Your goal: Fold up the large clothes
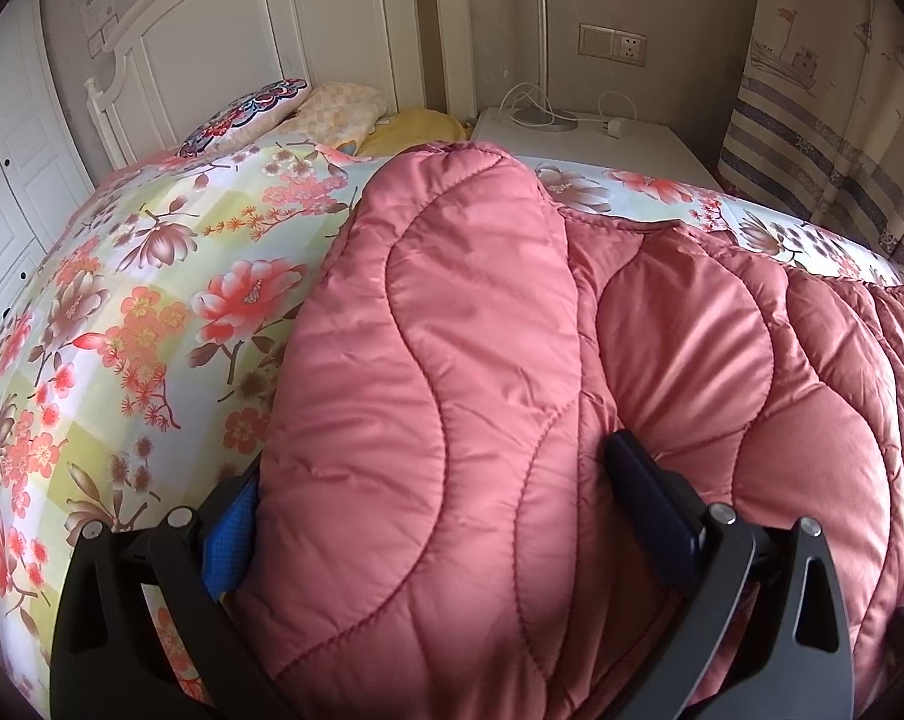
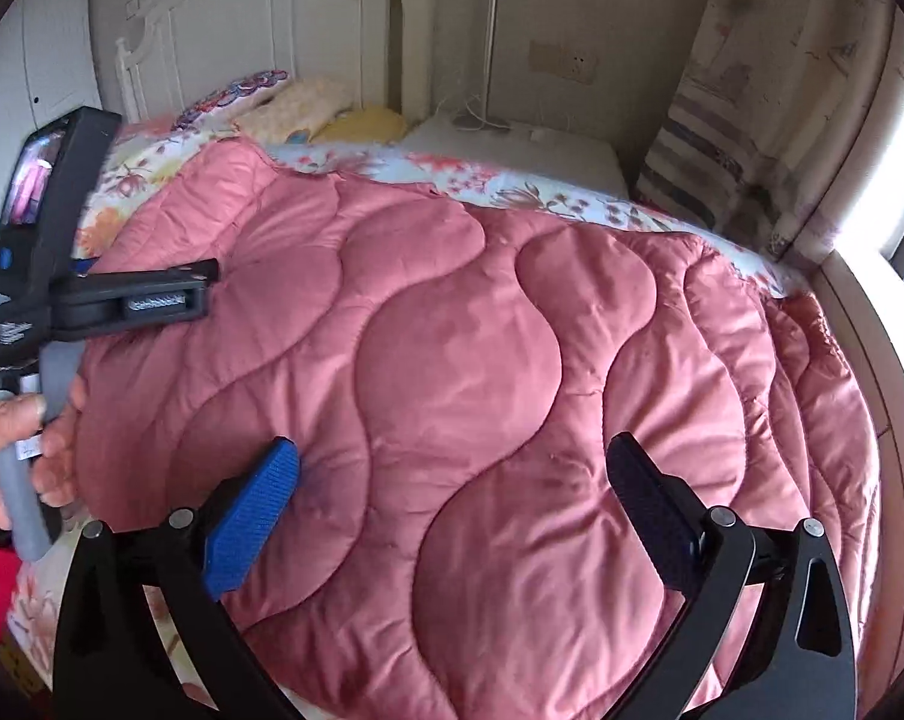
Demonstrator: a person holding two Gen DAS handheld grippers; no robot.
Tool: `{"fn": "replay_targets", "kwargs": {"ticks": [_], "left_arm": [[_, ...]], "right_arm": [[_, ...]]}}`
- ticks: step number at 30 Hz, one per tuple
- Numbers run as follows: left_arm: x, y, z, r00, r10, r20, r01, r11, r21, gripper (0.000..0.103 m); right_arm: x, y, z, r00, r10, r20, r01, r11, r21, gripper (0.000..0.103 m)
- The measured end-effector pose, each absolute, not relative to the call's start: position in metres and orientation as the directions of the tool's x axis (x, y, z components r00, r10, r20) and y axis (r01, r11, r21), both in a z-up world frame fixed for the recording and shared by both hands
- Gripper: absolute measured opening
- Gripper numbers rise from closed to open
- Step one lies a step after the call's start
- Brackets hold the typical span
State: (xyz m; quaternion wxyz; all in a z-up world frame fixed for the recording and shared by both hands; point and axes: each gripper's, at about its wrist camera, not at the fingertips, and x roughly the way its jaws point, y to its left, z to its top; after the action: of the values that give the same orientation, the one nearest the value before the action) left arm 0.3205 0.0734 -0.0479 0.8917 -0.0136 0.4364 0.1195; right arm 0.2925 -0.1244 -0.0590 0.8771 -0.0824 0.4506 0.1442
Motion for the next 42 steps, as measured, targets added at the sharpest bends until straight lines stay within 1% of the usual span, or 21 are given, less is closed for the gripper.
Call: {"fn": "replay_targets", "kwargs": {"ticks": [2,10,14,20,23,25,26,28,30,32,35,36,38,40,42], "left_arm": [[0.320,0.072,-0.048,0.591,0.209,-0.779,-0.229,0.970,0.086,0.101],[0.313,0.067,-0.040,0.600,0.238,-0.764,-0.245,0.963,0.108,0.101],[0.302,0.056,-0.027,0.601,0.207,-0.772,-0.236,0.969,0.076,0.101],[0.295,0.012,0.005,0.653,0.162,-0.740,-0.172,0.983,0.063,0.101],[0.325,-0.019,0.001,0.633,0.186,-0.752,-0.148,0.982,0.118,0.101],[0.347,-0.032,-0.015,0.579,0.240,-0.779,-0.148,0.971,0.190,0.101],[0.353,-0.035,-0.022,0.562,0.255,-0.787,-0.153,0.967,0.204,0.101],[0.360,-0.030,-0.034,0.551,0.272,-0.789,-0.176,0.962,0.209,0.101],[0.361,-0.020,-0.037,0.544,0.271,-0.794,-0.198,0.961,0.193,0.101],[0.361,-0.003,-0.037,0.529,0.263,-0.806,-0.219,0.961,0.170,0.101],[0.357,0.032,-0.034,0.509,0.284,-0.812,-0.277,0.948,0.158,0.101],[0.355,0.048,-0.034,0.497,0.299,-0.815,-0.303,0.939,0.160,0.101],[0.353,0.073,-0.037,0.479,0.290,-0.828,-0.328,0.935,0.138,0.101],[0.352,0.095,-0.040,0.482,0.201,-0.853,-0.306,0.951,0.052,0.101],[0.350,0.110,-0.037,0.472,0.134,-0.871,-0.284,0.959,-0.006,0.101]], "right_arm": [[0.294,-0.124,-0.068,0.559,0.188,-0.808,-0.342,0.939,-0.018,0.099],[0.294,-0.123,-0.068,0.548,0.192,-0.814,-0.353,0.936,-0.017,0.099],[0.294,-0.125,-0.068,0.547,0.195,-0.814,-0.355,0.935,-0.015,0.099],[0.291,-0.129,-0.065,0.547,0.209,-0.811,-0.363,0.932,-0.005,0.099],[0.283,-0.145,-0.050,0.567,0.224,-0.793,-0.337,0.941,0.024,0.098],[0.273,-0.160,-0.036,0.605,0.204,-0.769,-0.297,0.955,0.020,0.098],[0.266,-0.172,-0.028,0.629,0.180,-0.756,-0.271,0.963,0.004,0.098],[0.262,-0.193,-0.028,0.629,0.136,-0.766,-0.232,0.973,-0.018,0.098],[0.271,-0.217,-0.052,0.575,0.082,-0.814,-0.184,0.982,-0.031,0.098],[0.277,-0.225,-0.068,0.537,0.148,-0.831,-0.216,0.976,0.035,0.099],[0.279,-0.215,-0.066,0.530,0.113,-0.841,-0.243,0.970,-0.022,0.099],[0.281,-0.213,-0.065,0.524,0.116,-0.844,-0.252,0.967,-0.024,0.099],[0.284,-0.215,-0.066,0.516,0.135,-0.846,-0.260,0.966,-0.004,0.099],[0.281,-0.215,-0.068,0.523,0.141,-0.840,-0.258,0.966,0.002,0.099],[0.287,-0.218,-0.070,0.523,0.141,-0.841,-0.254,0.967,0.004,0.099]]}}
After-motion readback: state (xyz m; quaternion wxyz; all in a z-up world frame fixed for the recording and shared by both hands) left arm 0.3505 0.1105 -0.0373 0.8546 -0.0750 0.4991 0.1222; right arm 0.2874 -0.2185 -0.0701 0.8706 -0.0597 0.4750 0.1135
